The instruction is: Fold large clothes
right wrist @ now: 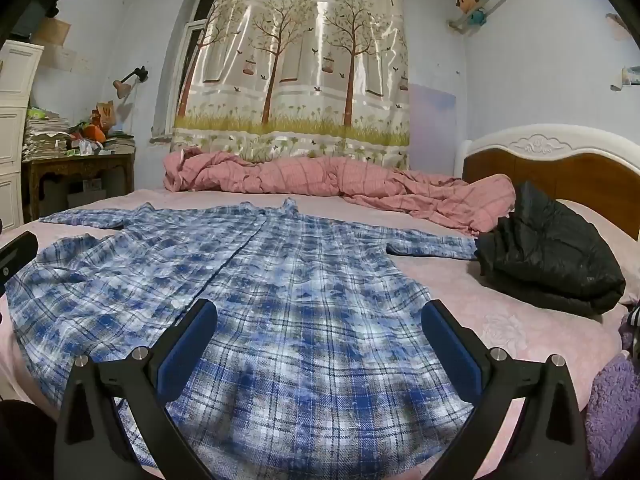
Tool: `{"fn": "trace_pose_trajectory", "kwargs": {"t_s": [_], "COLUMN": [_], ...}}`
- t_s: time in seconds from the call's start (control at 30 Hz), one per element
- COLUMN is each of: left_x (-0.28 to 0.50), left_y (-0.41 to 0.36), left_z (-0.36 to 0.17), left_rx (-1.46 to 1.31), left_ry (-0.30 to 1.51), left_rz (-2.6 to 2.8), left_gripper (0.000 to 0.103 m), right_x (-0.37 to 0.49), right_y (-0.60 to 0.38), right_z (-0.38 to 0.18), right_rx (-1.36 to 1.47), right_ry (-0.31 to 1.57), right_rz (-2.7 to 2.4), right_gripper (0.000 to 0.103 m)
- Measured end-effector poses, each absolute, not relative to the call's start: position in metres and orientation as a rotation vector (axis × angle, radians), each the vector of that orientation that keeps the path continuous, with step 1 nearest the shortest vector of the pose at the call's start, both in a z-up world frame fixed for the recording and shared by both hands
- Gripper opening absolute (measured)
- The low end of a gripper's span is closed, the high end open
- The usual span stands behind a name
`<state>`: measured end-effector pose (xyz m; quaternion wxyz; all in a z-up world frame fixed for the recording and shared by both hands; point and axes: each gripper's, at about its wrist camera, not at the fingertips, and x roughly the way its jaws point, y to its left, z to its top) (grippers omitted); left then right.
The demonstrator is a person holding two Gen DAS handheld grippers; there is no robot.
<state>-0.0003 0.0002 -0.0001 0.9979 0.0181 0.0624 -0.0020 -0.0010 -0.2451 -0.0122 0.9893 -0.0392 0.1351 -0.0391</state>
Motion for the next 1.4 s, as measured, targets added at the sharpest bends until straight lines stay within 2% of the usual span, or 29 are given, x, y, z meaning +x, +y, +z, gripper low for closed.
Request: {"fn": "trace_pose_trajectory", "kwargs": {"t_s": [1.07, 1.4], "left_x": [-0.002, -0.006], "left_y": [0.009, -0.006], "left_z": [-0.002, -0.002], "left_rx": [0.021, 0.093], "left_ry": [0.132, 0.110], "left_rz": [-0.007, 0.020], "left_gripper": [0.103, 0.103], "right_x": [0.001, 0.000], "right_y": [-0.245, -0.247], "right_z": [-0.013, -0.013], "right_rx": [-0.079, -0.076], "right_ry": [0.275, 0.278], "right_rz": [-0.082, -0.088], "right_gripper": [0.103, 0.103]}}
